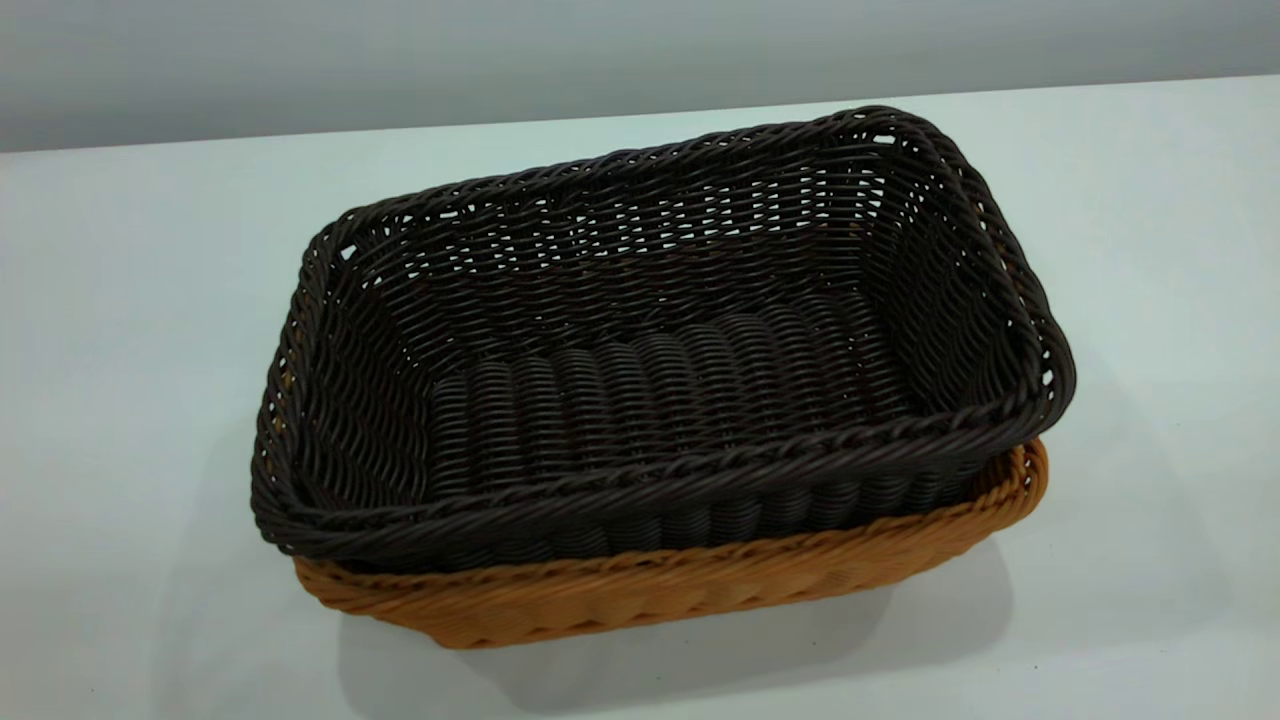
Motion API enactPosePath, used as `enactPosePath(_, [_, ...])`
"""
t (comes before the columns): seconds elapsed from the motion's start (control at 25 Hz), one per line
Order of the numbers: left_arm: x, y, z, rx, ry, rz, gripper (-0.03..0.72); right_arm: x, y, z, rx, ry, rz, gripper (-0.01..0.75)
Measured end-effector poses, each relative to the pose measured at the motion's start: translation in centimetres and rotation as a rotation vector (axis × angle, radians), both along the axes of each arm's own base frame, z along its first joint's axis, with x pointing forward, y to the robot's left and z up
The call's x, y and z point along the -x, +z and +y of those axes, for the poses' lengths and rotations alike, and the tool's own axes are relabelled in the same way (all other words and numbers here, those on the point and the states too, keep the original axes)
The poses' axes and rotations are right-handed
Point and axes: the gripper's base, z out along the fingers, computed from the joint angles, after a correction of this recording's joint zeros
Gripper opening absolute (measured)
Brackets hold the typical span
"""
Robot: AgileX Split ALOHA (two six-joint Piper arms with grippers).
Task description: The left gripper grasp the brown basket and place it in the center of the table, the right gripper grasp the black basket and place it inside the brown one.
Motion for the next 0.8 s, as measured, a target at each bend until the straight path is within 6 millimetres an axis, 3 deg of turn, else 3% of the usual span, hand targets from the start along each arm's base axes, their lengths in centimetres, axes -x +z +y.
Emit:
enactPosePath(0.36, [0.0,0.0,0.0,-0.001,0.023,0.002,-0.001,-0.5,0.0,-0.6,-0.002,-0.259,0.0,0.0])
enactPosePath(0.8, [-0.3,0.0,0.5,-0.002,0.381,0.001,-0.001,-0.9,0.0,-1.3,-0.003,-0.556,0.0,0.0])
